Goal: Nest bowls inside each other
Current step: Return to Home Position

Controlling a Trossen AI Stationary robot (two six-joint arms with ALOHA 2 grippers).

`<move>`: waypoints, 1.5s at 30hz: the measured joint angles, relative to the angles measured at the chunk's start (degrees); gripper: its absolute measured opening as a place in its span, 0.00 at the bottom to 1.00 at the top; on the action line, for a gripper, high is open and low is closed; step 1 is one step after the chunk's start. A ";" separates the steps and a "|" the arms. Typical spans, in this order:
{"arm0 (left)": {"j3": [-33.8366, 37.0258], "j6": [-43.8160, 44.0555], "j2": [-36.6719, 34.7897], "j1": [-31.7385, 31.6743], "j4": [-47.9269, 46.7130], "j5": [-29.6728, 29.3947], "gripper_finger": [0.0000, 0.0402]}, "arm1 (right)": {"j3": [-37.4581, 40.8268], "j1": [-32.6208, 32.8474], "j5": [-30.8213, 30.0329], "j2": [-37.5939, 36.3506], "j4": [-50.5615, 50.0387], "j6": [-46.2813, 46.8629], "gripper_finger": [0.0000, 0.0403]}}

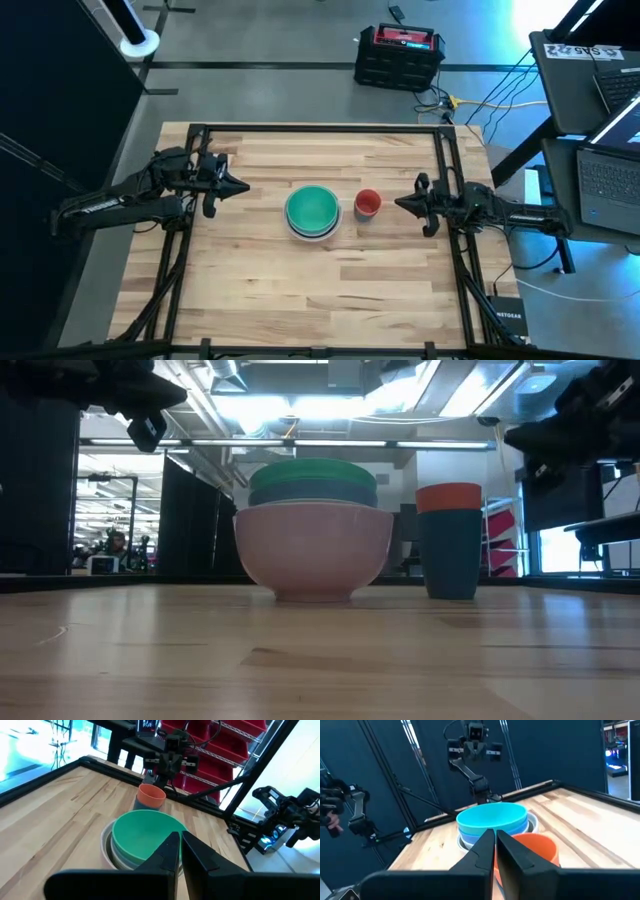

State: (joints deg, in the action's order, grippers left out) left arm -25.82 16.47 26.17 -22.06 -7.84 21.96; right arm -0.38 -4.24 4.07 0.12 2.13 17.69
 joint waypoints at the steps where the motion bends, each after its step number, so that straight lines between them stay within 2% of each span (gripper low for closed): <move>1: 0.00 0.03 0.00 0.00 0.21 0.00 0.00 | 0.00 0.02 0.00 0.00 -0.15 0.00 0.00; 10: 0.00 0.24 -0.03 0.00 2.12 0.00 0.00 | 0.00 0.12 -0.02 0.00 -0.92 -0.29 0.00; 19: 0.00 -1.65 -0.02 0.00 2.47 0.00 0.00 | 0.00 0.10 -0.67 0.00 -0.96 -14.82 0.00; 23: 0.17 -2.21 -0.58 -0.02 2.45 0.00 0.00 | 0.00 0.10 -0.67 0.00 -0.96 -15.35 0.00; 36: 3.87 -8.49 -12.94 -0.46 1.53 -0.04 0.00 | 0.00 0.10 -0.67 0.02 -1.00 -15.01 0.00; 38: 5.59 -7.80 -16.57 -0.48 1.39 -0.12 0.00 | 0.00 0.10 -0.67 0.00 -1.02 -14.99 0.00; 43: 10.04 -8.17 -26.20 -0.46 1.49 -8.24 0.00 | 0.00 0.10 -0.67 0.02 -1.03 -14.99 0.00; 45: 10.98 -9.41 -25.90 -0.46 1.87 -10.61 0.00 | 0.00 0.10 -0.65 0.01 -1.04 -14.97 0.00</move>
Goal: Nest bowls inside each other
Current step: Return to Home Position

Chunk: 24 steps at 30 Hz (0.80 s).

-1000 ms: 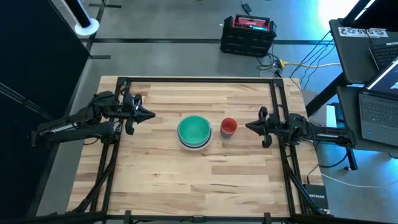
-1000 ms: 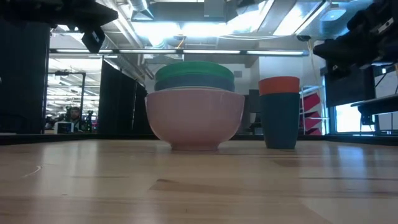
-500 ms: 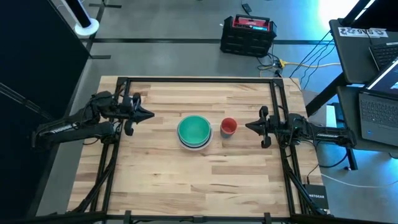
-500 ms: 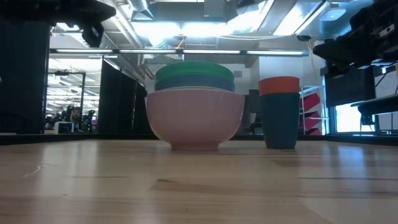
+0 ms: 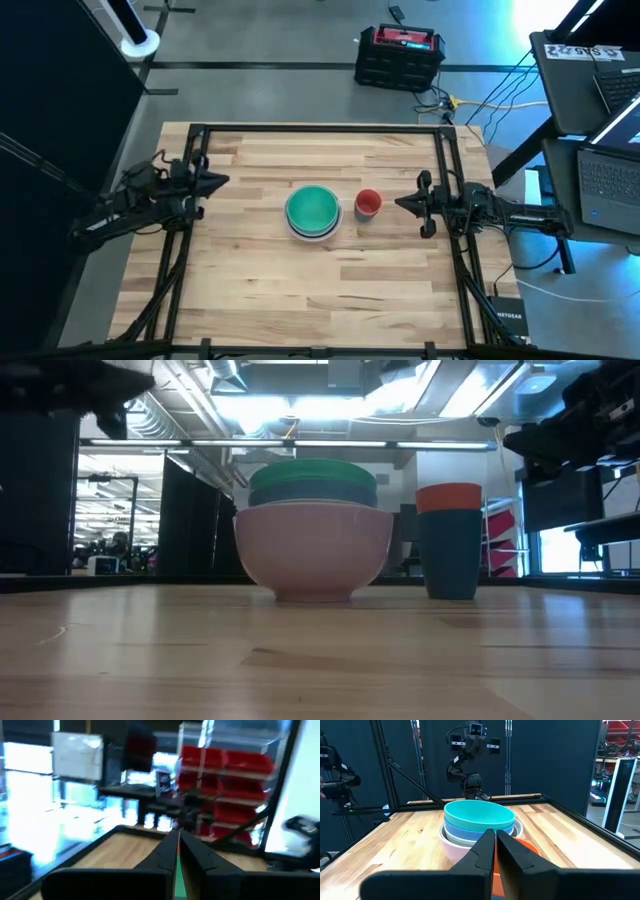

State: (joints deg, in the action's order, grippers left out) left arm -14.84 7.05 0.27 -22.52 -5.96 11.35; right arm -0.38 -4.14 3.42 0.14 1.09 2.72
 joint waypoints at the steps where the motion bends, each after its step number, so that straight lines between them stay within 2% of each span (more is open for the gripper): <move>1: 0.66 -0.54 0.13 -0.03 -0.67 -0.18 0.00 | 0.00 0.00 0.00 0.01 -0.04 0.01 0.00; 8: 9.06 -1.50 -0.02 0.74 10.48 -2.35 0.00 | 0.00 0.02 -0.37 0.09 -0.03 0.02 0.00; 21: 14.09 -3.74 -0.02 7.16 8.57 -0.21 0.00 | 0.00 0.02 -0.35 0.09 -0.01 0.00 0.00; 24: 14.30 -2.59 -0.06 11.30 8.71 1.39 0.00 | 0.00 0.02 -0.35 0.09 -0.01 0.00 0.00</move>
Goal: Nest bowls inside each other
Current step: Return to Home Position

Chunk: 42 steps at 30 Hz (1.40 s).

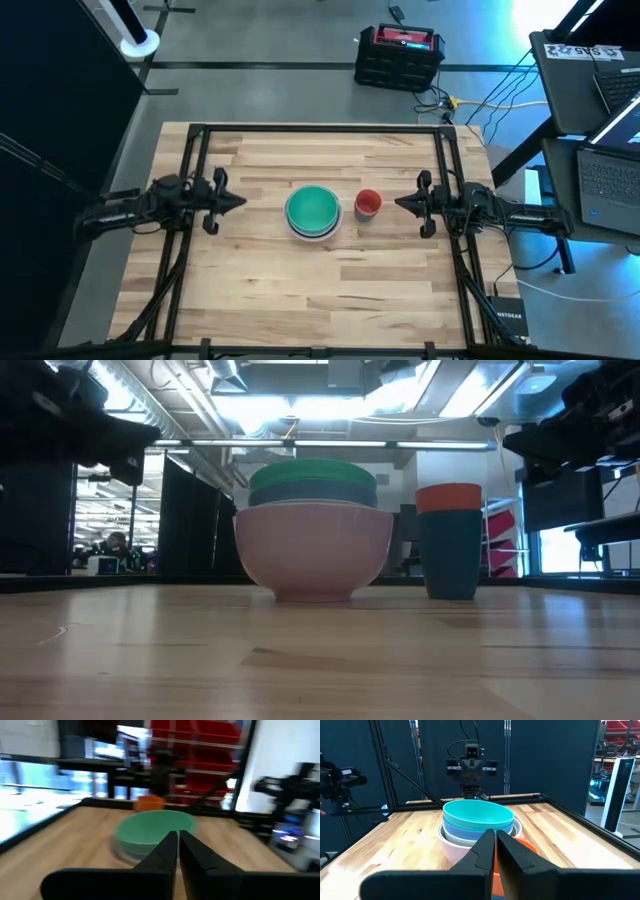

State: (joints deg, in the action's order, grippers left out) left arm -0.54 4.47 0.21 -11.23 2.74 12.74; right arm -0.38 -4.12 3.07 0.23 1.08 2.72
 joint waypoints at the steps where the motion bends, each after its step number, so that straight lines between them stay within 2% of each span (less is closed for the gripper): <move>1: 0.00 0.07 0.04 1.74 -0.02 -0.03 0.00 | 0.00 0.00 0.00 0.00 -0.01 0.00 0.00; 8: 0.02 2.62 0.03 10.82 -0.37 -2.42 0.00 | 0.00 -0.01 -0.02 0.00 -0.02 0.00 0.00; 13: 0.03 -1.22 0.36 14.36 -1.47 -17.78 0.00 | 0.00 0.00 -0.02 0.01 -0.03 -0.01 0.00; 14: 0.04 -2.18 0.41 14.37 -1.24 -19.07 0.00 | 0.00 0.00 -0.03 0.02 -0.04 -0.02 0.00; 27: 0.04 -6.06 0.31 13.59 -1.73 -16.14 0.00 | 0.00 0.00 -0.06 0.00 -0.04 0.00 0.00; 35: 0.07 -6.33 0.31 9.81 -1.68 -16.62 0.00 | 0.00 0.00 -0.07 0.00 -0.02 -0.02 0.00; 42: 0.07 -7.99 0.31 9.51 -1.68 -16.53 0.00 | 0.00 0.00 -0.07 0.01 -0.02 -0.02 0.00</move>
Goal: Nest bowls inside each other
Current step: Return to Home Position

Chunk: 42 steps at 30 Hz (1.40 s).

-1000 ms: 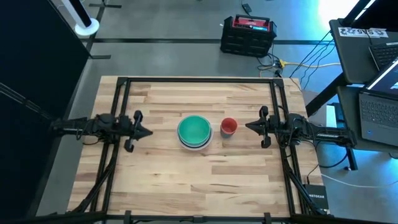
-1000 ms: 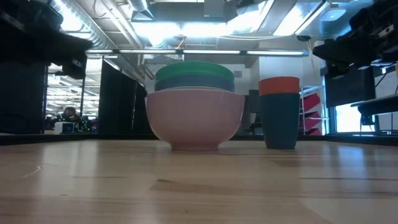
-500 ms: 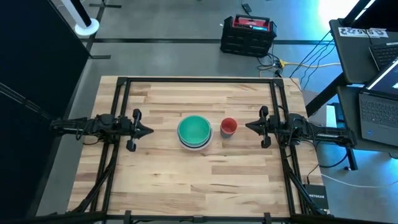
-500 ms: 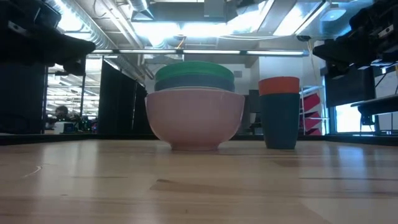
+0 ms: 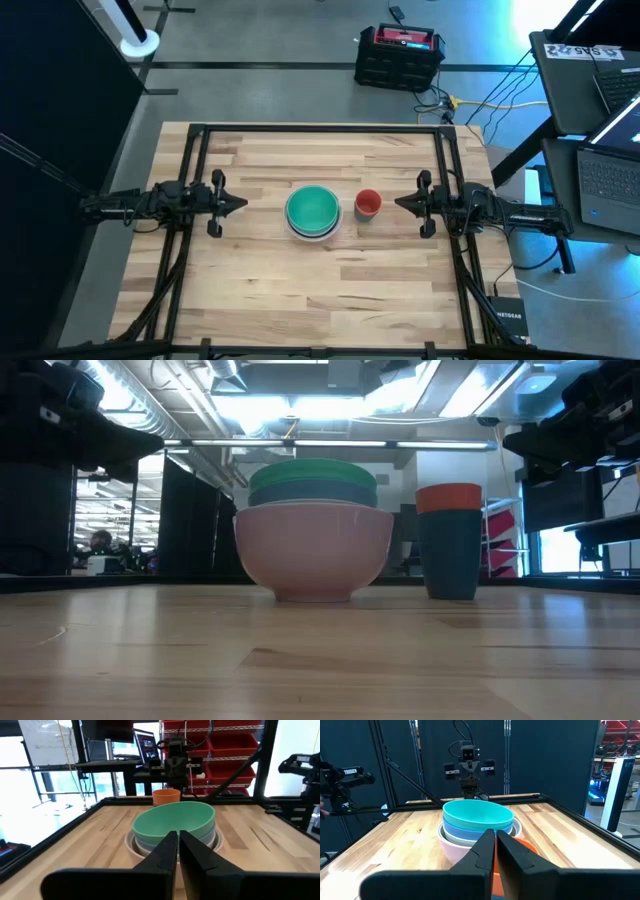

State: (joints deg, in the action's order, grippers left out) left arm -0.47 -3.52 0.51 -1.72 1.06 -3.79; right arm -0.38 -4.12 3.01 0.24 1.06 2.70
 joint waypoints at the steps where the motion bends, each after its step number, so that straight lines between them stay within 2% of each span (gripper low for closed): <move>1: 0.00 -0.25 0.00 0.00 0.00 0.00 0.00 | 0.00 -0.01 0.00 -0.01 0.00 0.00 0.00; 42: 0.00 0.51 0.00 0.00 -0.02 0.17 0.00 | 0.00 -0.02 -0.02 0.00 -0.01 0.00 0.00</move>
State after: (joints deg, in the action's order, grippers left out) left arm -0.47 -3.01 0.51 -1.72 1.04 -3.62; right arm -0.38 -4.14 2.98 0.25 1.05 2.70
